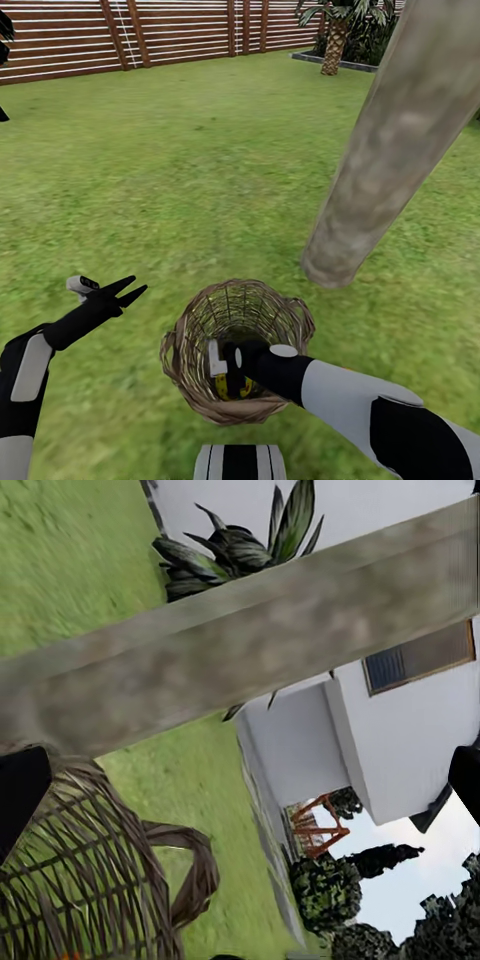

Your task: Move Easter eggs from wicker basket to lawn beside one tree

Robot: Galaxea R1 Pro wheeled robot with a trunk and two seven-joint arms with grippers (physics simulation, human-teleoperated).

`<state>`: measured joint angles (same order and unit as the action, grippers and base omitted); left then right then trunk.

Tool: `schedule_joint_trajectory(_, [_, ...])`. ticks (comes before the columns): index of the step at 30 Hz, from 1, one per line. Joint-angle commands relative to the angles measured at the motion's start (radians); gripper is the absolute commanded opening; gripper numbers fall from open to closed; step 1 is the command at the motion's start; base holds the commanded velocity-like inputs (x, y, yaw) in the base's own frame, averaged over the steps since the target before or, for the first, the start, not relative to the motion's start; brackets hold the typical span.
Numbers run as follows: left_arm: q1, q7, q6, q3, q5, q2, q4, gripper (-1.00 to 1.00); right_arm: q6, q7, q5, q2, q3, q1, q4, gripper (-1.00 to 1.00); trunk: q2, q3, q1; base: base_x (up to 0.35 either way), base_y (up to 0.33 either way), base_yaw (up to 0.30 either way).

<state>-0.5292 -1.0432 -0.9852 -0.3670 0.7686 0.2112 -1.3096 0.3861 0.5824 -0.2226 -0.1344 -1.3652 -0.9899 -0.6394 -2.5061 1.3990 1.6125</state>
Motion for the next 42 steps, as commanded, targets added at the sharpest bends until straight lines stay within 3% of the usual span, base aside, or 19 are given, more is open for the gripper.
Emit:
schedule_joint_trajectory(1, [0.005,-0.004,-0.003,-0.006,0.002,0.006,-0.002,1.00,-0.004,0.003,-0.014,-0.002,-0.007,-0.006,-0.003,1.00,0.000,0.001,0.000,0.000,0.000,0.000])
schedule_joint_trajectory(5, [0.028,0.002,-0.002,0.002,0.002,-0.003,-0.001,1.00,-0.017,0.020,-0.006,-0.003,-0.027,-0.006,-0.010,1.00,0.000,0.001,0.000,0.000,0.000,0.000])
schedule_joint_trajectory(8, [0.045,0.005,0.007,-0.014,0.002,-0.009,-0.001,1.00,-0.021,0.033,-0.015,-0.002,-0.040,-0.007,-0.014,1.00,0.000,0.001,0.000,0.000,0.000,0.000])
schedule_joint_trajectory(19, [0.049,0.006,0.010,-0.022,0.001,-0.011,-0.002,1.00,-0.023,0.011,-0.022,-0.003,-0.031,-0.007,0.000,1.00,0.000,0.001,0.000,0.000,0.000,0.000])
schedule_joint_trajectory(24, [0.049,0.005,0.010,-0.023,0.001,-0.010,-0.003,1.00,-0.023,-0.017,-0.020,-0.004,-0.031,-0.007,0.019,1.00,-0.001,0.020,0.002,0.000,0.000,0.000])
schedule_joint_trajectory(25, [0.049,0.005,0.010,-0.023,0.001,-0.010,-0.003,1.00,-0.023,-0.056,-0.020,-0.004,-0.031,-0.007,0.023,1.00,-0.002,0.024,0.003,0.000,0.000,0.000])
schedule_joint_trajectory(42, [0.049,0.005,0.010,-0.023,0.001,-0.010,-0.003,1.00,-0.021,-0.061,-0.021,0.001,-0.032,-0.007,0.049,1.00,-0.006,0.090,0.010,0.000,0.000,0.000])
